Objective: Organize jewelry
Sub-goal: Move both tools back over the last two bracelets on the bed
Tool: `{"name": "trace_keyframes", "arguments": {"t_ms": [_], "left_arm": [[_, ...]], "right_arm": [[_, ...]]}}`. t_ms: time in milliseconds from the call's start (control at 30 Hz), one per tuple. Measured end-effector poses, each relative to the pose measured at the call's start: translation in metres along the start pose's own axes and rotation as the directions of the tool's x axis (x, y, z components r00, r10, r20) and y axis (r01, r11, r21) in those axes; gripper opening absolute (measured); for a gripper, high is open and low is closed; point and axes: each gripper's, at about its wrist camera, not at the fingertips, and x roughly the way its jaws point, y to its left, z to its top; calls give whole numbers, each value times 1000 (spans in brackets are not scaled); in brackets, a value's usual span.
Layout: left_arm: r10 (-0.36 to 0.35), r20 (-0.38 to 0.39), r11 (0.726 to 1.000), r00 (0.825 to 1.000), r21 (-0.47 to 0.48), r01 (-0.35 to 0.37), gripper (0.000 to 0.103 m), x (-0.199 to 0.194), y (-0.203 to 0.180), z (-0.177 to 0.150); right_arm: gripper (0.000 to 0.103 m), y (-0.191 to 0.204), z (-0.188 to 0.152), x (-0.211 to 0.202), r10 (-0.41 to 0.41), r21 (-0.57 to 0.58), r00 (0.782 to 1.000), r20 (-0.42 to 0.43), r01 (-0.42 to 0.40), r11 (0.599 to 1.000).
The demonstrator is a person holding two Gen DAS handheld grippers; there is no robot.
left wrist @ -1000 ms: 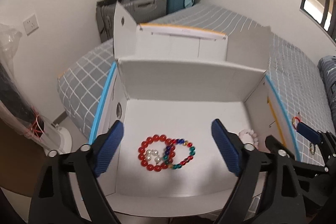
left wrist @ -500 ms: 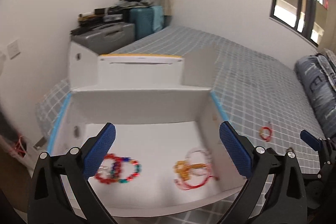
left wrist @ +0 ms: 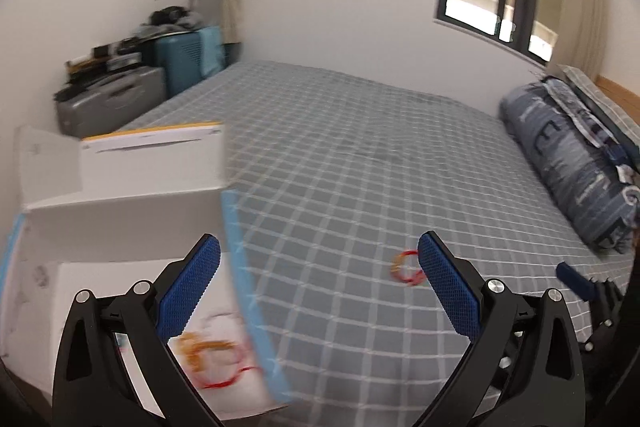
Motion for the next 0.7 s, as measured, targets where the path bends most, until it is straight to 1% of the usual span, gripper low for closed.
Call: {"name": "trace_keyframes", "arguments": {"t_ms": [133, 233, 333, 400, 467, 567, 633, 700], "left_arm": [[-27, -14, 998, 1000, 59, 28, 97, 34, -40, 1], [-50, -54, 996, 997, 77, 54, 97, 69, -62, 1], [-38, -70, 995, 997, 92, 45, 97, 101, -80, -4], [-36, -96, 994, 995, 96, 45, 97, 125, -90, -10], [-37, -125, 994, 991, 96, 49, 97, 144, -92, -15], [-49, -206, 989, 977, 128, 76, 97, 184, -107, -28], [-25, -221, 984, 975, 168, 63, 97, 200, -113, -35], [-12, -226, 983, 974, 177, 53, 97, 216, -115, -42]], "right_arm": [[94, -30, -9, 18, -8, 41, 1000, -25, 9, 999], [94, -48, -16, 36, -12, 66, 999, -44, 15, 998], [94, -65, -22, 57, -15, 82, 997, -76, 21, 996], [94, -76, -27, 73, -26, 88, 995, -98, 35, 996], [94, -85, -33, 86, -25, 97, 993, -117, 36, 995], [94, -93, -41, 106, -12, 113, 988, -154, 30, 993], [94, -95, -46, 118, -6, 106, 983, -182, 25, 994], [94, -96, -51, 127, 3, 117, 980, -201, 21, 993]]}}
